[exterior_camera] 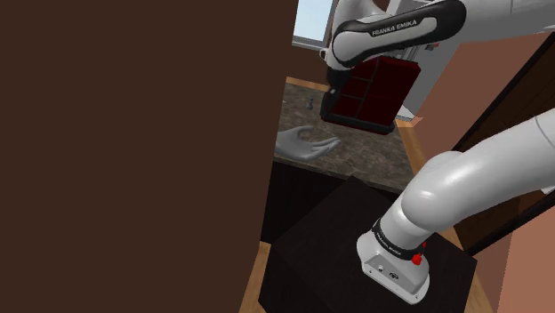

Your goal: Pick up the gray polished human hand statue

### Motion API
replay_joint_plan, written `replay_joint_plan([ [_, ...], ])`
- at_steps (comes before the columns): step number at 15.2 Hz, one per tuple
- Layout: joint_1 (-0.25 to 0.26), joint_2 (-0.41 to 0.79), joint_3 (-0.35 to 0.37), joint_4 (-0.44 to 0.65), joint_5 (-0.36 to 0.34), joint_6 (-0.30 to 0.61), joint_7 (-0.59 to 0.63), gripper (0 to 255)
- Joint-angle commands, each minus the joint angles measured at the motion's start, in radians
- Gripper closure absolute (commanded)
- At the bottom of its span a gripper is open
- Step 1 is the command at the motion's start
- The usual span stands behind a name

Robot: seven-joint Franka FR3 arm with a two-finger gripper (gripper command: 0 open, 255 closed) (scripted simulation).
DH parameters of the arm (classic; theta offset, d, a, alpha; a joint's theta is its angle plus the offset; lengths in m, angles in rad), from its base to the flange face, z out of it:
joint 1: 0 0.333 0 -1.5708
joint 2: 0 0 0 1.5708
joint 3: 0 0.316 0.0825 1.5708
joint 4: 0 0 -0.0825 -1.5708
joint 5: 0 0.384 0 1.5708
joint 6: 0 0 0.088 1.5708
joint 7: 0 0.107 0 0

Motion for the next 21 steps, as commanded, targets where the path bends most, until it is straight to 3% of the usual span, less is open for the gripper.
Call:
replay_joint_plan([
  [1,-0.002,0.069,-0.027,0.014,-0.009,0.061,-0.046,0],
  [11,-0.020,0.455,-0.116,0.170,0.037,0.309,-0.296,0],
  [21,-0.110,0.859,-0.082,0.461,0.150,0.434,-0.538,0],
])
